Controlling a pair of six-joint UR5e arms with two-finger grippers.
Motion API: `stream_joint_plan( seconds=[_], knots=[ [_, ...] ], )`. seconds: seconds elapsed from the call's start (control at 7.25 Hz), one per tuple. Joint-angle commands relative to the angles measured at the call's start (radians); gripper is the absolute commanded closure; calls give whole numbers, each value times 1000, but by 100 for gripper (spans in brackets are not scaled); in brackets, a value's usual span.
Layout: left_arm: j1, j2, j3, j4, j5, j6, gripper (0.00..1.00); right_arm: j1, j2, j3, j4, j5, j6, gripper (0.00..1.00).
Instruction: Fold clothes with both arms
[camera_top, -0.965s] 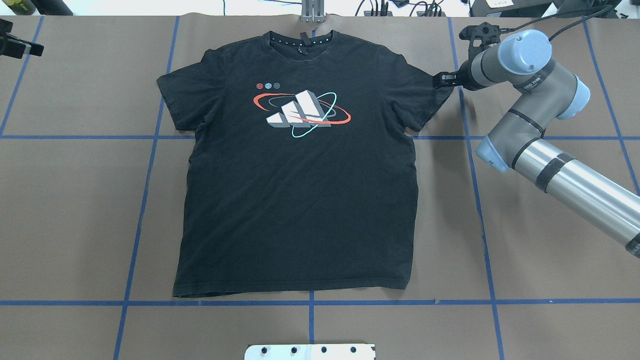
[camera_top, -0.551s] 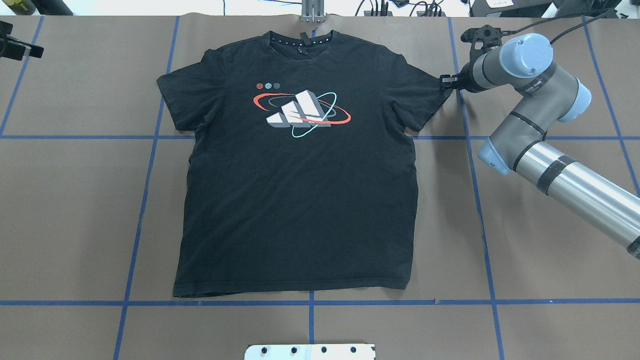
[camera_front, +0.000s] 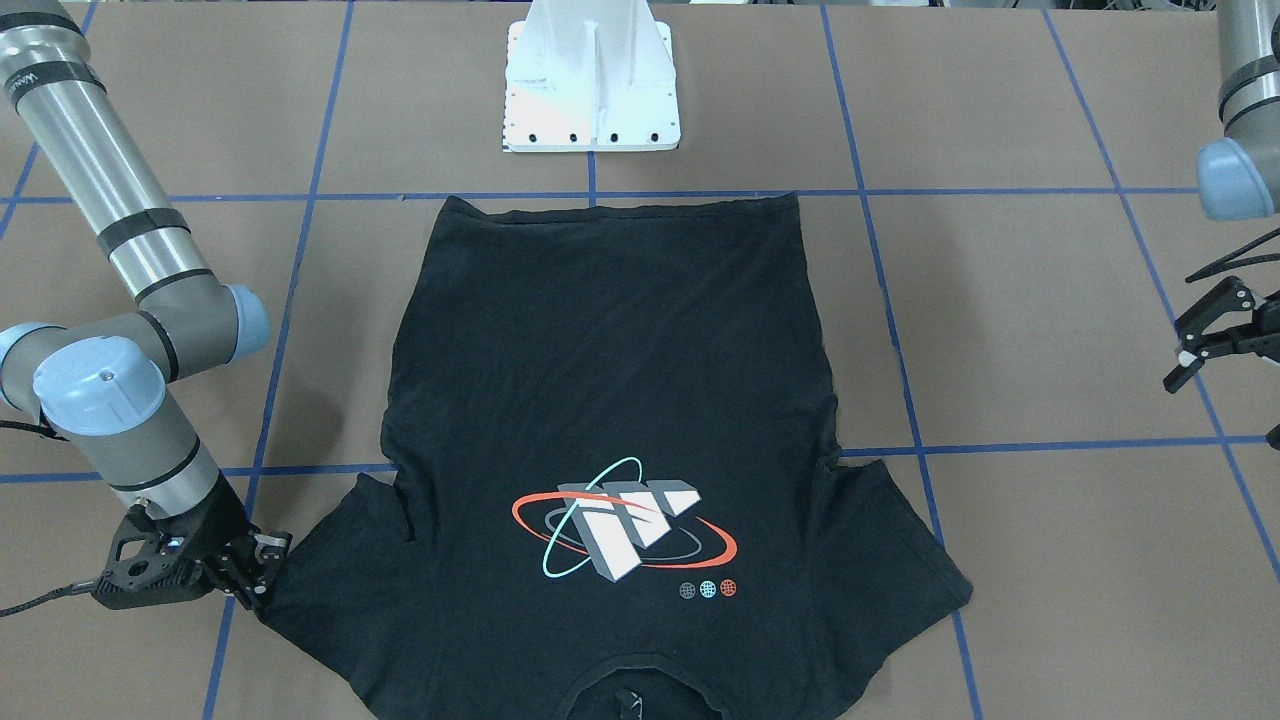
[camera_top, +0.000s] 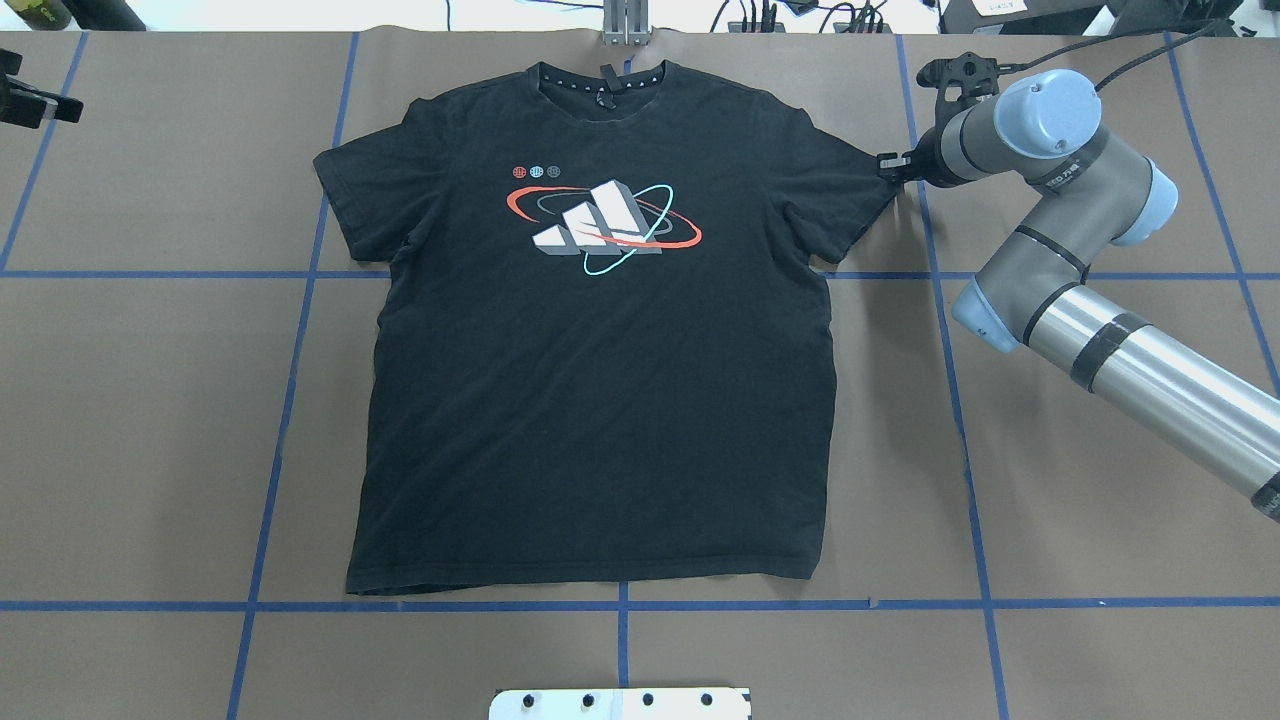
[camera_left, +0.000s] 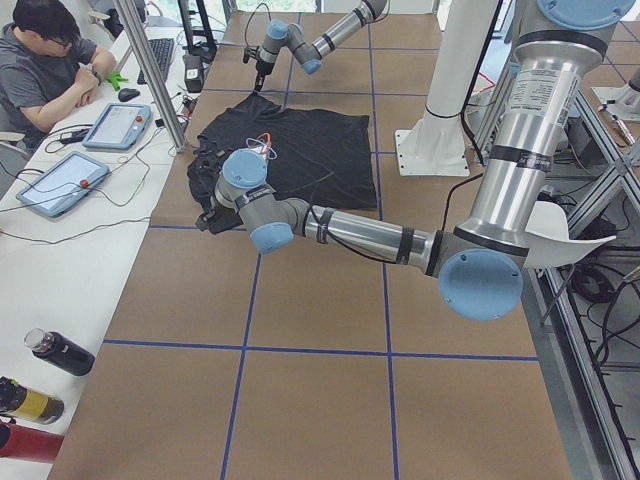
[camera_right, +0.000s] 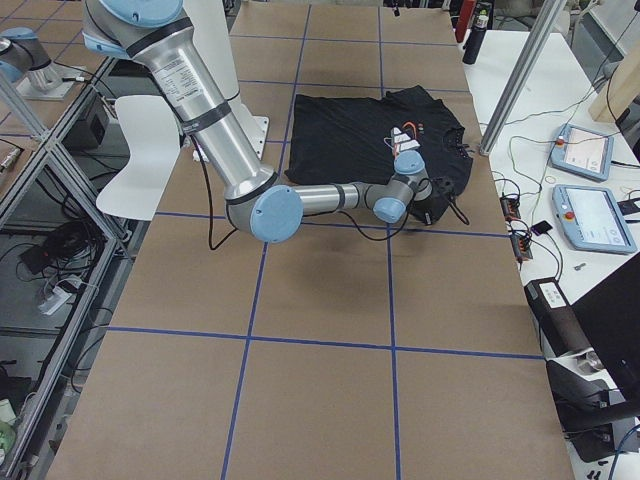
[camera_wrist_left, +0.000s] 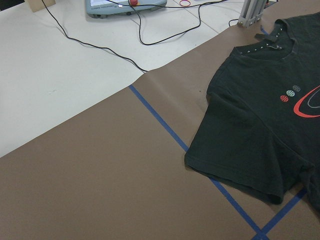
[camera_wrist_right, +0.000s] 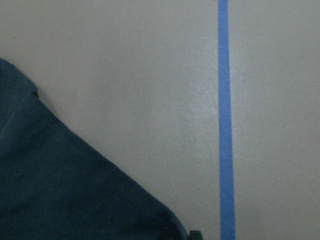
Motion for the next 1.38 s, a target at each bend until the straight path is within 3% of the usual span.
stream_joint_plan(
  seconds=[0.0,0.41,0.55,0.83,0.96,1.24],
  knots=[
    [0,2,0,-4,0,-2,0,5,7,44,-8,0,9,100],
    [0,2,0,-4,0,-2,0,-7,98,153,-236,-6,154,100],
    [0,2,0,-2,0,-2,0,-47,178,152,-319,-77,227,100],
    [0,2,-1,-2,0,-2,0,-128,289,110,-412,-193,369,100],
    [2,2,-1,-4,0,-3,0,-156,353,19,-410,-259,427,100],
    [2,2,-6,-4,0,-5,0,-185,387,-36,-409,-291,469,100]
  ],
)
